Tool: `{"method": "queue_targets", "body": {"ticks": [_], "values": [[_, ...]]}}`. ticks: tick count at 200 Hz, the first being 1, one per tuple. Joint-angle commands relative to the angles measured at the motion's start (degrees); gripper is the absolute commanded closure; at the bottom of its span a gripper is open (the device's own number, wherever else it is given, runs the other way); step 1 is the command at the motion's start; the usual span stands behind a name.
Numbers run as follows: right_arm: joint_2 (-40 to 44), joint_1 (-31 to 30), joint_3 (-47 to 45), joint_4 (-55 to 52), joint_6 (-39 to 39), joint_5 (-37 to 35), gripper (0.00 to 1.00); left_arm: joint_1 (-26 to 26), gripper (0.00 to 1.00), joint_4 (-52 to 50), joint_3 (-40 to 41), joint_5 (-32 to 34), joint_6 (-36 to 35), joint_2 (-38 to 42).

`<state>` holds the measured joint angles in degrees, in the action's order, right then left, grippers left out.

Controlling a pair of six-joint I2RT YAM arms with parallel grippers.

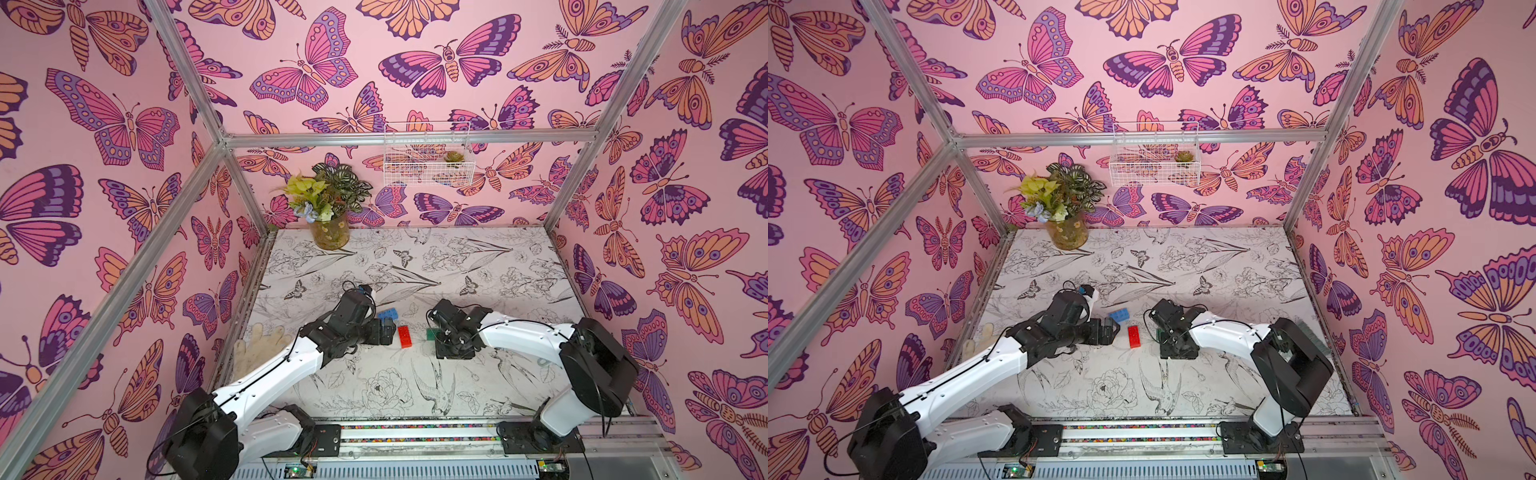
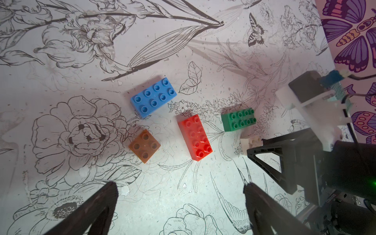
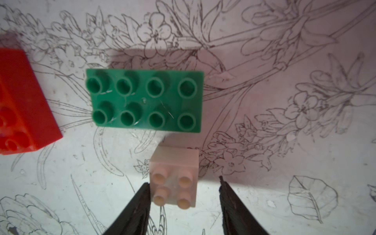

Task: Assemble the number 5 with lego
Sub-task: Pick up the lego brick from the center of the board.

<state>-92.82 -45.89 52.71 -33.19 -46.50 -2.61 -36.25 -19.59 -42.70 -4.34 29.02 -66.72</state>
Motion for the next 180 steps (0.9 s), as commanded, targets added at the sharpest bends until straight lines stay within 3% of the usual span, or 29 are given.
{"method": "queue_targets", "body": {"ticks": [1, 67, 137, 180], "values": [[-0.6, 0.5, 1.77, -0.81, -0.09, -1.82, 0.45, -0.74, 0.0, -1.1, -1.25, 1.34, 1.02, -0.4], [-3.18, 0.51, 3.8, -0.38, 0.94, -1.33, 0.51, -1.18, 0.0, -1.06, -0.77, 1.22, 1.12, -0.51], [-1.41, 0.53, 4.6, -3.71, 1.32, -2.17, 0.8, -1.22, 0.0, -1.05, 0.08, -0.22, 2.28, -0.33], [2.29, 0.53, 6.95, -7.5, 1.45, -3.16, 0.83, -1.54, 0.0, -0.66, 0.82, -1.02, 2.39, -0.43]]}}
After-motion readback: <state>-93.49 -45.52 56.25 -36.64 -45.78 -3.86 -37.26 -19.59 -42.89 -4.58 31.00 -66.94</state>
